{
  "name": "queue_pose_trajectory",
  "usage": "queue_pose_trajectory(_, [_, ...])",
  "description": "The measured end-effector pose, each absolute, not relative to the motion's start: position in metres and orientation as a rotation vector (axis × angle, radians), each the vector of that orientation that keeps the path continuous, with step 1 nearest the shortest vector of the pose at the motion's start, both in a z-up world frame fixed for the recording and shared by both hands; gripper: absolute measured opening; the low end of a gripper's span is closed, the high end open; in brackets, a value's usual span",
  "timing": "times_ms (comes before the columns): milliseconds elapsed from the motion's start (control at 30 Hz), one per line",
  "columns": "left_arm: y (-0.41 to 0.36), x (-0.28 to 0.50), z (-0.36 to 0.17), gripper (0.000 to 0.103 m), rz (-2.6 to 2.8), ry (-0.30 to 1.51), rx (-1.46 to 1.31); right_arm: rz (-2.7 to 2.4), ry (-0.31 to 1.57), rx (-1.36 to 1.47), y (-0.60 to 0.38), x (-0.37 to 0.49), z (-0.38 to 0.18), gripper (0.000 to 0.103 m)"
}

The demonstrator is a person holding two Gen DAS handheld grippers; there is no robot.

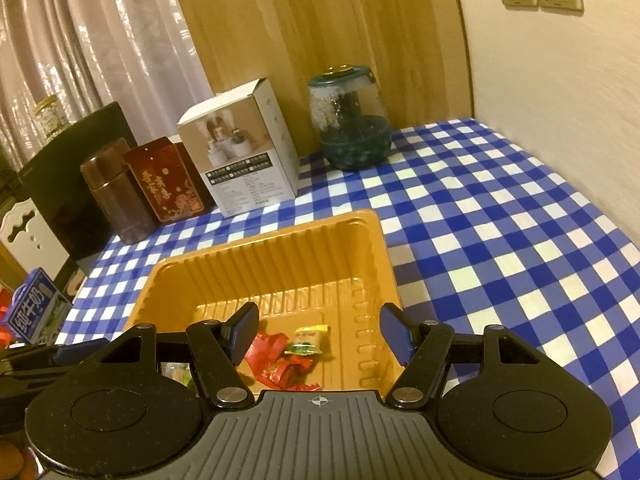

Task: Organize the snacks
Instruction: 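Open the left tool to release the cookie packet while the right tool releases the yellow-green candy, then move both open tools back from the tray toward the last candies on the cloth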

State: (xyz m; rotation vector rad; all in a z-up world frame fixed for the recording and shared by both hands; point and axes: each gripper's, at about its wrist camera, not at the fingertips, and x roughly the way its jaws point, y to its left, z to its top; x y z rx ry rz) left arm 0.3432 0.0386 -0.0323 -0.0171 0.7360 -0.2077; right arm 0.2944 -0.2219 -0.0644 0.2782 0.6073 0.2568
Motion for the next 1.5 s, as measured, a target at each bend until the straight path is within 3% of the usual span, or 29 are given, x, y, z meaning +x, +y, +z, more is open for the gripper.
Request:
queue_pose_trajectory(967, [0.041,0.255,-0.023,0.046,-0.216,0.714,-0.048,0.185,0.636,0.247,-0.259,0.222,-0.074,0.067])
queue_pose_trajectory(1500, [0.023,0.221,-0.041,0.048,-0.290,0.765,0.019,0.393,0.703,-0.083,-0.233,0.177,-0.121,0.067])
